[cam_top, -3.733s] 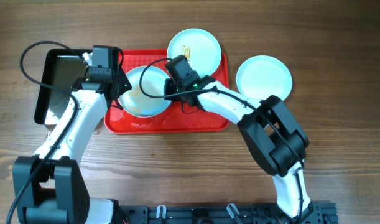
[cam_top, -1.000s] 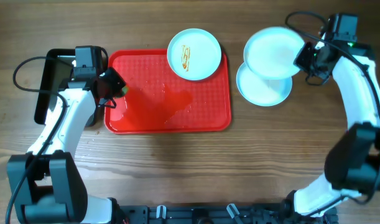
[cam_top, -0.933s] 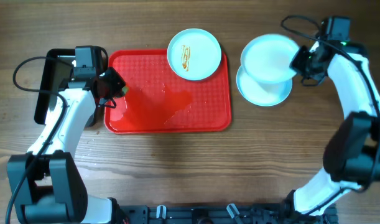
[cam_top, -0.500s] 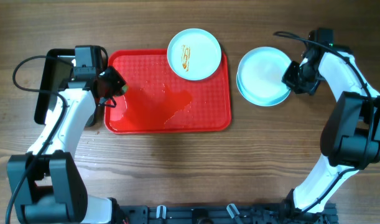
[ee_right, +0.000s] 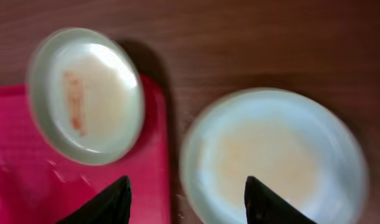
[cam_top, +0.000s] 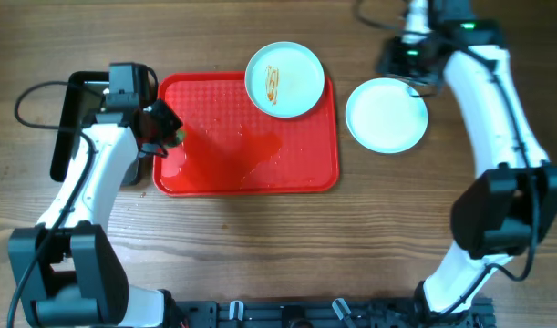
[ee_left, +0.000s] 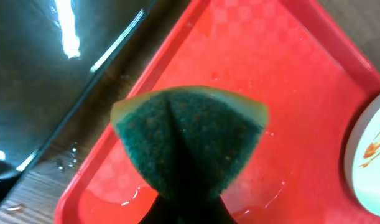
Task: Clean dirty plates on tray and stack at the side
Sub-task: 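Grip the last plate rim with the right gripper and pull it to tray center, then scrub the last plate with the sponge in the left gripper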
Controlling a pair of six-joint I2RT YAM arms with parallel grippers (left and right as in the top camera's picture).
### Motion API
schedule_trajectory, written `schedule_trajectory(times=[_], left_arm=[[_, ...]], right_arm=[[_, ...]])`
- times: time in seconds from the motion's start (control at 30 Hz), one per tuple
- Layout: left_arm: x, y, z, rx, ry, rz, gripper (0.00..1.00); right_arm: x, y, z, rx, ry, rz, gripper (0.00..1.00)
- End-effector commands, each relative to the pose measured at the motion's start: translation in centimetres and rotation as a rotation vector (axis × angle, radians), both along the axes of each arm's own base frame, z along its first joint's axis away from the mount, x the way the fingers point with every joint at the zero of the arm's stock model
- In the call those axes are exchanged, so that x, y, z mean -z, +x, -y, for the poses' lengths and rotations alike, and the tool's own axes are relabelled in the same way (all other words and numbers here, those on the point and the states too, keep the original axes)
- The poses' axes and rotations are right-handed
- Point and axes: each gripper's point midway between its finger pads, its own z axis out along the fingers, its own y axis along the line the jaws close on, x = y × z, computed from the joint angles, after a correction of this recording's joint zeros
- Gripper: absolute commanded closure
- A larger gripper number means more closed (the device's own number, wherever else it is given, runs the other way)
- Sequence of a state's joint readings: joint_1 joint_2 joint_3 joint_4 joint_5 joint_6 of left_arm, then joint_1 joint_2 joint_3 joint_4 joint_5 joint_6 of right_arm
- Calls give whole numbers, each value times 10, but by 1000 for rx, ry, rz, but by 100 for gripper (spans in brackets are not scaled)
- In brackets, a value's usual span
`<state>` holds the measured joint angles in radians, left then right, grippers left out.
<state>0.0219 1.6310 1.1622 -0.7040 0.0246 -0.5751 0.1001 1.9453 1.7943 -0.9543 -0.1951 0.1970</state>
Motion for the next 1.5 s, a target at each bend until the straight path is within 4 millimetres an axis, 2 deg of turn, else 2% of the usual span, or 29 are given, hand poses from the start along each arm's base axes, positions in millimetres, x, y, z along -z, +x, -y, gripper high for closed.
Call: schedule_trajectory(times=[0.0,0.07,0.1,0.23,0.33,0.43,0.53,0.6,0.63,0.87,0.93,1.0,1.07,1.1,1.13,1.17,1.23,1.33,1.4,1.47], left_arm=[[-30,13,-6,9,39,37,96],[-39,14,-4,54,52,33,96],[-44,14,-1,96,66,30,96],[-55,20,19,281,114,14,96],[-47,20,36,383,133,-2,96],[-38,20,39,389,129,-27,96],[-28,19,40,383,119,-55,96],[-24,18,40,385,114,-69,96],[-24,18,40,385,114,-69,96],[-25,21,40,385,116,-56,96],[-25,22,40,384,116,-53,96],[-25,22,40,384,116,-53,96],[-24,22,40,384,116,-54,96],[-24,22,40,384,116,-55,96],[-23,22,40,384,115,-58,96],[-21,22,40,382,114,-63,96],[-17,22,40,383,113,-75,96],[-9,22,41,384,110,-95,96],[-5,21,42,388,98,-104,96],[0,21,44,393,86,-115,96]], right_arm=[[10,9,-55,-21,30,21,41],[24,14,-75,-36,32,22,41],[38,19,-82,-29,12,18,42],[78,26,-88,-24,-15,-24,46],[110,23,-101,-55,15,-82,55],[141,13,-114,-73,4,-145,68],[157,3,-123,-56,3,-193,81],[162,-8,-132,-75,-5,-219,94],[163,-13,-135,-86,-11,-231,96],[169,-75,-171,-170,-57,-391,94],[163,-74,-177,-195,-41,-380,74],[156,-59,-184,-254,-21,-308,64],[150,-38,-194,-385,-29,-176,52],[151,-28,-193,-422,-63,-113,44],[153,-20,-190,-411,-92,-79,42],[156,-19,-190,-409,-95,-71,42],[163,-22,-189,-407,-92,-84,49],[174,-38,-185,-352,-79,-180,57],[176,-45,-181,-289,-70,-228,67],[178,-52,-182,-274,-48,-267,70]])
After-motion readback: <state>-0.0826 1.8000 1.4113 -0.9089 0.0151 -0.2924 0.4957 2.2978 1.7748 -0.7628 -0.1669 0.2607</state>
